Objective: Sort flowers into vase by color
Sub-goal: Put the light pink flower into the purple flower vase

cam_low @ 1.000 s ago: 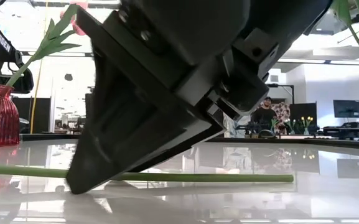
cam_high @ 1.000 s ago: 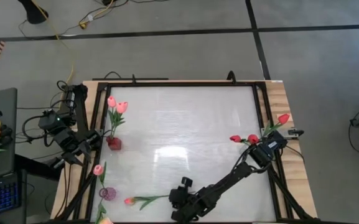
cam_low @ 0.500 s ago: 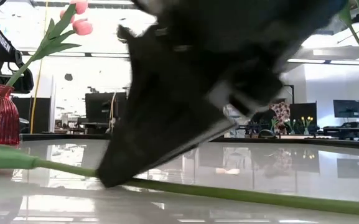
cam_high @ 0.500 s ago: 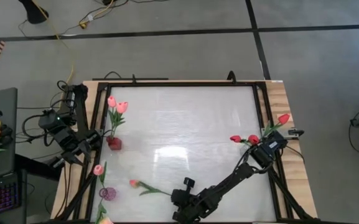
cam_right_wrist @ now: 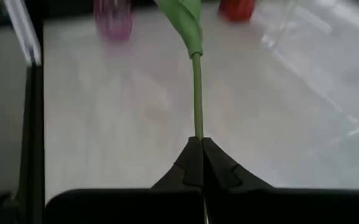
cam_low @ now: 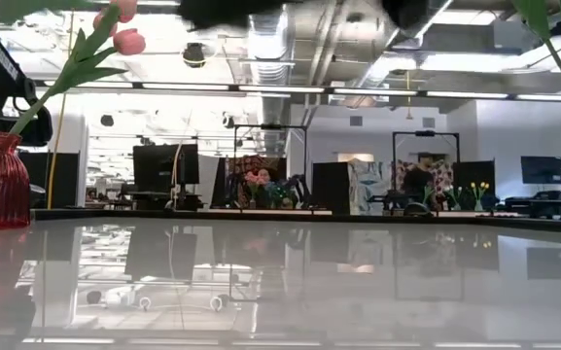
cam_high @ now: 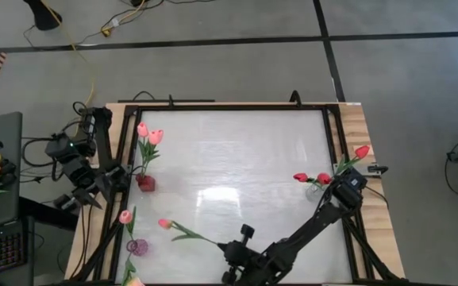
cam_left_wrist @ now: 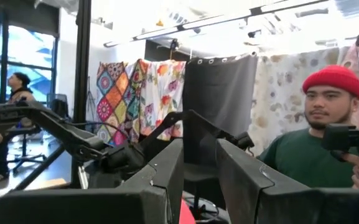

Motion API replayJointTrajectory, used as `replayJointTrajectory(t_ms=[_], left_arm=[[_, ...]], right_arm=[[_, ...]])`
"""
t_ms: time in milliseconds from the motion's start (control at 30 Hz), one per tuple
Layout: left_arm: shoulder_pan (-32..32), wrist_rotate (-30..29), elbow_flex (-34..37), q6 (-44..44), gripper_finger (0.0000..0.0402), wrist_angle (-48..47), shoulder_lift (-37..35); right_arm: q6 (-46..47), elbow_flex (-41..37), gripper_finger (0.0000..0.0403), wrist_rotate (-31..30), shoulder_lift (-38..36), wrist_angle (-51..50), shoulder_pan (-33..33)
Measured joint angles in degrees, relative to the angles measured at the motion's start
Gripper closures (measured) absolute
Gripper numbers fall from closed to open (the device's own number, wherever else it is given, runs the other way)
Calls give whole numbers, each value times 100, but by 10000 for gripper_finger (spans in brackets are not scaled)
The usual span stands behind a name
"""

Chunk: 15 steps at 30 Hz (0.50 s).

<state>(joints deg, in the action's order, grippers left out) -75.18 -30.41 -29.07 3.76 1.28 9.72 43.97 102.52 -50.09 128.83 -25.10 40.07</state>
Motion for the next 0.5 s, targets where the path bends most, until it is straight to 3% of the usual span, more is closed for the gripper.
replayJointTrajectory(t_ms=[133,267,400,500], left_arm=[[-2,-87,-99,193,319,41,0],[1,-806,-100,488,319,277,0],[1,-1627,-100,666,319,275,0],[1,-1825,-100,767,319,275,0]], right_arm=[[-56,6,386,-700,-195,44,69],[-298,6,386,-1418,-426,243,109],[-1045,11,386,-1787,-579,866,39],[-1956,9,386,-1931,-616,1703,-118]])
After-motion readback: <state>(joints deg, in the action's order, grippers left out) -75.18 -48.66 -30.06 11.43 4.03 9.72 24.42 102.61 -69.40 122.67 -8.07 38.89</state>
